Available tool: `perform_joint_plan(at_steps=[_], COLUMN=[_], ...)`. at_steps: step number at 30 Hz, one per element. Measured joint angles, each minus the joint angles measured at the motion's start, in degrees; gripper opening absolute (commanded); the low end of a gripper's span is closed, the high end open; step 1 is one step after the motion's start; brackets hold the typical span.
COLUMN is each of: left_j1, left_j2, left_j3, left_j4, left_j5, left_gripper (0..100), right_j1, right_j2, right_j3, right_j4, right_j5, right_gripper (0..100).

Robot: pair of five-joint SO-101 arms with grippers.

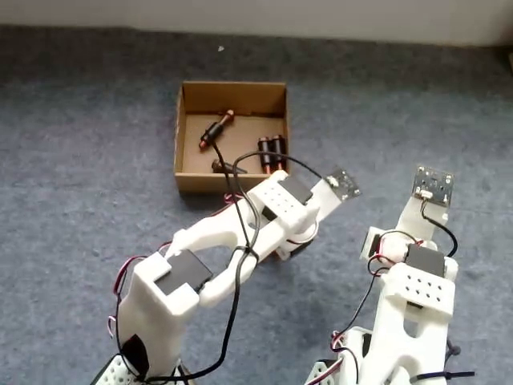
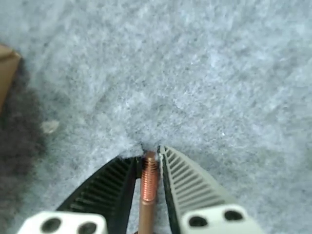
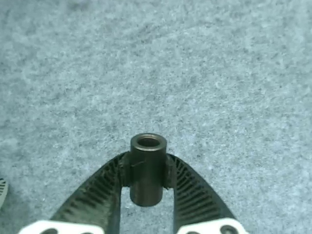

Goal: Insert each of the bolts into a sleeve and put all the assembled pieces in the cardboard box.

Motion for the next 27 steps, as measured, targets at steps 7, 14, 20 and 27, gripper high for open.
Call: perform_joint_plan(at_steps=[7, 14, 20, 27], left_j1=[2.0, 2.7, 2.7, 2.5], left_j2=[0.1, -6.2, -19.7, -35.7], left_j3=[-0.7, -0.8, -0.7, -0.7], left_j4=[1.4, 5.8, 11.4, 17.5], left_j5=[-0.2, -0.1, -0.1, 0.0], left_gripper=[1, 1, 1, 1], right_j1=[0.0, 0.0, 0.0, 0.0], right_j2=[0.0, 0.0, 0.0, 0.0], right_j3=[0.0, 0.0, 0.0, 0.0], right_j4=[0.0, 0.0, 0.0, 0.0], right_j5=[0.0, 0.0, 0.0, 0.0], right_gripper=[0.5, 0.5, 0.5, 0.5])
